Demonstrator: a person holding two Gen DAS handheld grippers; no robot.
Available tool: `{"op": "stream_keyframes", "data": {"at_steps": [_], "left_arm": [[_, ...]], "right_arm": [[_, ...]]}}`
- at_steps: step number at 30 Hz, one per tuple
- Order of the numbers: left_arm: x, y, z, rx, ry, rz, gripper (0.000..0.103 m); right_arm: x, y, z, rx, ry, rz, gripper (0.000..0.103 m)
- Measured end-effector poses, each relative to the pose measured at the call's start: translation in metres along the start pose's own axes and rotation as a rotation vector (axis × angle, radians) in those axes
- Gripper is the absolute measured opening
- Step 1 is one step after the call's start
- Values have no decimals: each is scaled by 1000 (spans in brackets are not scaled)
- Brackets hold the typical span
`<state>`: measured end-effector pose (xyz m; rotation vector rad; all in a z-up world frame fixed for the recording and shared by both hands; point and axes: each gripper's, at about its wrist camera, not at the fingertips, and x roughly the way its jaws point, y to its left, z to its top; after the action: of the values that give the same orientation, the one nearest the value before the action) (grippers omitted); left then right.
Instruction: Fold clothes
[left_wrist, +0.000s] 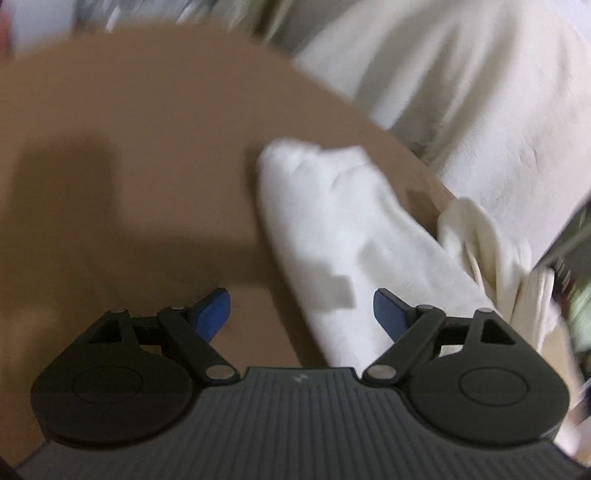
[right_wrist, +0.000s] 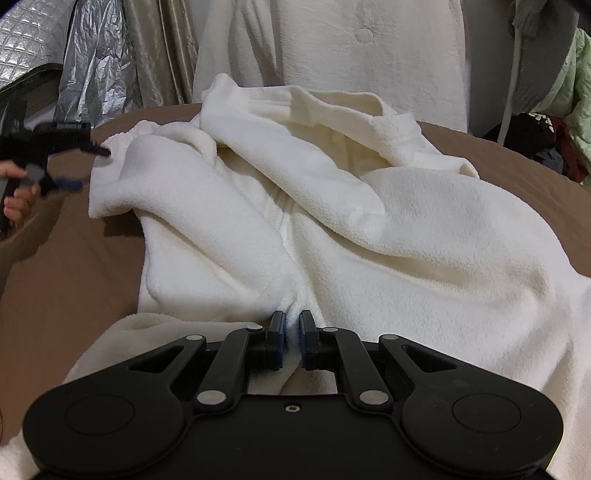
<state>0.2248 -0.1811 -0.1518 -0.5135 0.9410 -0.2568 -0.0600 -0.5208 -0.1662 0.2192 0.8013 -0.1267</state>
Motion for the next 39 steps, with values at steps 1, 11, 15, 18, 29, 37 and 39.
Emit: {"op": "stream_keyframes", "data": {"at_steps": [1, 11, 15, 18, 29, 37, 39], "left_arm": [[2, 4, -1, -50, -17, -13, 88], [16, -20, 0, 47, 40, -39, 5], [-44, -14, 14, 141, -81, 51, 5], [-106, 2, 39, 215, -208, 161, 5], [-262, 109, 30, 74, -533, 391, 5], [-218, 154, 14, 32, -455, 440, 5], [-217, 155, 17, 49, -470, 445, 5]], "right_arm": [[-1, -2, 0, 23, -2, 10, 12], [-4, -33, -8, 342, -5, 242, 53], [-1, -35, -11, 430, 4, 378, 56], [-6, -25, -11, 418, -9, 453, 60], [-59, 70, -46, 107, 58, 528, 61], [-103, 196, -127, -480, -93, 178, 86], [-89, 213, -136, -526, -94, 75, 87]]}}
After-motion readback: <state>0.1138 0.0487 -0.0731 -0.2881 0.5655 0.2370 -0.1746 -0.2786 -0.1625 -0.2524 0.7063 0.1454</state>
